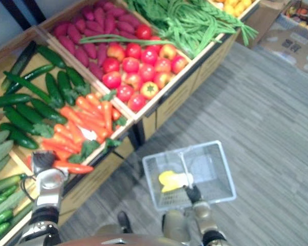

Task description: Pick vegetable in the basket

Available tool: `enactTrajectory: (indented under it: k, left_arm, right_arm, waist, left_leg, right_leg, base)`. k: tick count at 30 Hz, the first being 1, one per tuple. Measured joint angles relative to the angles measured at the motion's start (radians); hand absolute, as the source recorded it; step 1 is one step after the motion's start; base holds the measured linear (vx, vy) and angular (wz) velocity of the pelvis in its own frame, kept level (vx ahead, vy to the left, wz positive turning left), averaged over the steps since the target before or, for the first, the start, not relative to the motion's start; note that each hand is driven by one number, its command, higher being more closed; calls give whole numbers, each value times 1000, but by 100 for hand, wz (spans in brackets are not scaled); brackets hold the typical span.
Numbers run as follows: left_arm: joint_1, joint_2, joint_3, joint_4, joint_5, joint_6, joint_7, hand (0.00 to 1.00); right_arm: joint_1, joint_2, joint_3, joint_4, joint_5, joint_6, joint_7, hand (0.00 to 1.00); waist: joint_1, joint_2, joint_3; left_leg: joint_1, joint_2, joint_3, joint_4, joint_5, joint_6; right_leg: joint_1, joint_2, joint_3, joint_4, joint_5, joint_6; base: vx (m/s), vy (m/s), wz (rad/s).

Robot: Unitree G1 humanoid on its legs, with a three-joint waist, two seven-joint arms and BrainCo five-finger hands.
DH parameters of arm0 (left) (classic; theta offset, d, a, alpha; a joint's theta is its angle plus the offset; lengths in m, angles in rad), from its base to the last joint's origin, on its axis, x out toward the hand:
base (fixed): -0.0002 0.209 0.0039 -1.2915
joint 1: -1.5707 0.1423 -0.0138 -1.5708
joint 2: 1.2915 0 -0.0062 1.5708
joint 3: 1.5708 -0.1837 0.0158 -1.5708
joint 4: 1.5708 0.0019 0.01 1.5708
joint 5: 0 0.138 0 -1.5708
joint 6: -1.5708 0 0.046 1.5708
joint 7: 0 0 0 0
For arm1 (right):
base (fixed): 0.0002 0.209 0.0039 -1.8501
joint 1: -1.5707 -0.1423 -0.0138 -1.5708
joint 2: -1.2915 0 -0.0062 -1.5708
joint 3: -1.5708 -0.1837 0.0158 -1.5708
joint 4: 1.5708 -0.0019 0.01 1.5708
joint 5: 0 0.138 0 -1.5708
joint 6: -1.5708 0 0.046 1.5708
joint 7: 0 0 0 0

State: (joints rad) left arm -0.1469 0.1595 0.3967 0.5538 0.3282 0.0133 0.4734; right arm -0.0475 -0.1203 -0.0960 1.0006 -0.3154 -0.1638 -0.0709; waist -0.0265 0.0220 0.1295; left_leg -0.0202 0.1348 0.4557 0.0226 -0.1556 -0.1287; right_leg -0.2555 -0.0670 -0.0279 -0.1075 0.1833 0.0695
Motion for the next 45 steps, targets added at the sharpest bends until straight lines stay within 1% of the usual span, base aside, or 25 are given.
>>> enactTrajectory:
  k: [4, 8, 10, 14, 15, 25, 28, 30, 38, 41, 45]
  left_arm:
    - [26, -1, -2, -63, 2, 21, -12, 100]
    - [36, -1, 5, -200, 11, 22, -12, 100]
    - [36, 0, 8, -264, 43, 22, -11, 100]
    - [39, 0, 12, -445, 102, 21, -11, 100]
    - [39, 1, 17, -462, 117, 21, -11, 100]
    - [39, 6, 47, -545, 128, 19, -9, 100]
    - [39, 24, 47, -545, 129, 18, -9, 100]
    - [39, 45, 47, -549, 158, 18, -9, 100]
    - [39, 47, 44, -591, 168, 16, -10, 100]
    - [39, 47, 37, -610, 168, 9, -12, 100]
    - [40, 47, 16, -660, 168, -13, -11, 100]
  right_arm:
    - [0, -2, -6, 0, 0, 1, 3, 100]
    - [1, -7, -15, 7, 0, 9, 16, 100]
    - [1, -18, -14, 6, -1, 7, 20, 100]
    - [3, -29, -17, 7, -2, 11, 33, 100]
    - [5, -31, -17, 8, -2, 12, 35, 100]
    - [35, -40, -20, 27, -2, 12, 39, 100]
    - [44, -40, -21, 28, -2, 12, 42, 100]
    - [52, -40, -22, 28, -2, 12, 46, 100]
    - [54, -43, -24, 28, -2, 12, 47, 100]
    - [55, -54, -24, 27, -2, 12, 48, 100]
    - [59, -60, -24, 19, -2, 11, 48, 100]
  waist:
    - [-1, -4, 1]
    - [1, -4, 1]
    - [1, -4, 1]
    - [2, -2, -2]
    - [2, -1, -3]
    - [3, 6, -60]
    - [3, 5, -75]
    - [2, 5, -87]
    - [2, 3, -93]
    - [3, 4, -98]
    - [3, 3, -113]
  left_leg:
    - [5, -1, -9, 5, 0, 0]
    - [8, 0, -38, 16, 0, 0]
    - [8, -1, -46, 20, 0, 1]
    - [14, -1, -65, 34, 0, 2]
    - [20, -1, -66, 34, 0, 2]
    - [22, -2, -93, 42, 0, 6]
    - [23, -3, -96, 43, 1, 6]
    - [23, -4, -98, 43, 1, 7]
    - [24, -6, -107, 46, 2, 9]
    - [22, -6, -106, 48, 2, 9]
    - [19, -5, -103, 49, 1, 9]
  right_leg:
    - [12, -3, -10, 0, 0, 0]
    - [35, -6, -32, 0, 0, 0]
    - [39, -10, -38, 0, 0, 0]
    - [62, -15, -54, 0, 0, 0]
    - [69, -15, -55, 0, 0, 0]
    - [86, -24, -75, 0, 0, 0]
    - [87, -24, -76, 0, 0, 0]
    - [89, -24, -78, 0, 0, 0]
    - [96, -25, -82, 0, 0, 0]
    - [94, -25, -76, 0, 0, 0]
    - [90, -24, -70, 0, 1, 0]
  base:
    - [-14, -34, 7]
    - [-26, -47, 17]
    - [-33, -43, 11]
    - [-27, -36, 12]
    - [-22, -36, 6]
    - [-18, -24, 6]
    - [0, 0, 0]
    - [-3, -7, 2]
    - [-8, -10, 3]
    - [0, 0, 0]
    - [-4, -10, -2]
